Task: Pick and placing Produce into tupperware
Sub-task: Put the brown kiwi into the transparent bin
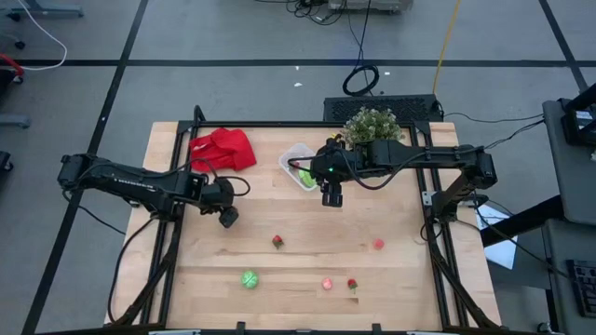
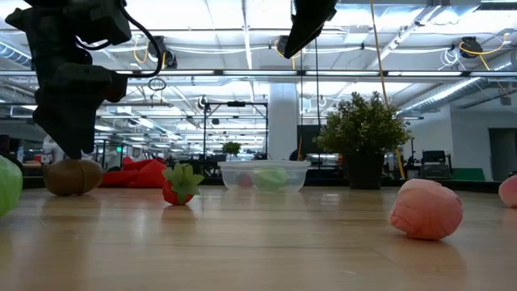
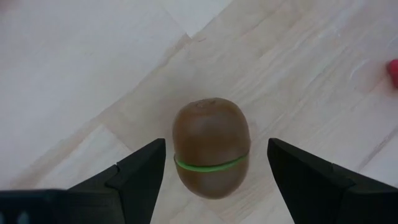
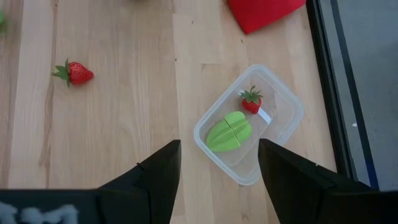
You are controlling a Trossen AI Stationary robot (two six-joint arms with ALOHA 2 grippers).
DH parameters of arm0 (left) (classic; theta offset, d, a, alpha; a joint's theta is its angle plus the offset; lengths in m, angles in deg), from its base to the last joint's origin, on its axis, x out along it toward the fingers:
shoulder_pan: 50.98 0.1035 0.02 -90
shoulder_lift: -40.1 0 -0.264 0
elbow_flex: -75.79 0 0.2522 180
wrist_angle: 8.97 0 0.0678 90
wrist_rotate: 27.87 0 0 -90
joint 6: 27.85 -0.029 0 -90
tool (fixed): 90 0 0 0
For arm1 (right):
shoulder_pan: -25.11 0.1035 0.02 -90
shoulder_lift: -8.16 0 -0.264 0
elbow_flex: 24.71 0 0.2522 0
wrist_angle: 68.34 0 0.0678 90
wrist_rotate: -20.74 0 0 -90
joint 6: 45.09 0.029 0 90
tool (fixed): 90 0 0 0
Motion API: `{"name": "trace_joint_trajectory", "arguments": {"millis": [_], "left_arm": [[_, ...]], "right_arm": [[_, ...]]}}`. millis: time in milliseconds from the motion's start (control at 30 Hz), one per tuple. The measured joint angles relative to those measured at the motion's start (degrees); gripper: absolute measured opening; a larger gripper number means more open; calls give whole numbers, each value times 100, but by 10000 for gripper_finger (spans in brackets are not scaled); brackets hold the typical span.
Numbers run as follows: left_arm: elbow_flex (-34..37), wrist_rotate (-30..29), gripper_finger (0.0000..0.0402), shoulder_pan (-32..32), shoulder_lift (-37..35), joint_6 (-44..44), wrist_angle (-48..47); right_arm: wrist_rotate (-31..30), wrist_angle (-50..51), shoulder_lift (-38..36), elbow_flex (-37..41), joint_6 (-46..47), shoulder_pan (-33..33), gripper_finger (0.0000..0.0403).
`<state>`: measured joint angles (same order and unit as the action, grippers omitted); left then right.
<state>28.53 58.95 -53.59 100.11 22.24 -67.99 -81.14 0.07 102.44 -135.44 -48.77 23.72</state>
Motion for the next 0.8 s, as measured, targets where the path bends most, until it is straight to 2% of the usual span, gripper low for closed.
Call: {"name": "trace_joint_trajectory", "arguments": {"millis": [167,500,800], "left_arm": [[0,13,285,2,27,53,0],[0,157,285,2,704,45,-51],[2,162,285,2,938,67,208]], "right_arm": [[2,2,0,-2,0,0,205],[4,-57,0,-2,0,113,205],[7,-134,0,-2,0,116,205]]}}
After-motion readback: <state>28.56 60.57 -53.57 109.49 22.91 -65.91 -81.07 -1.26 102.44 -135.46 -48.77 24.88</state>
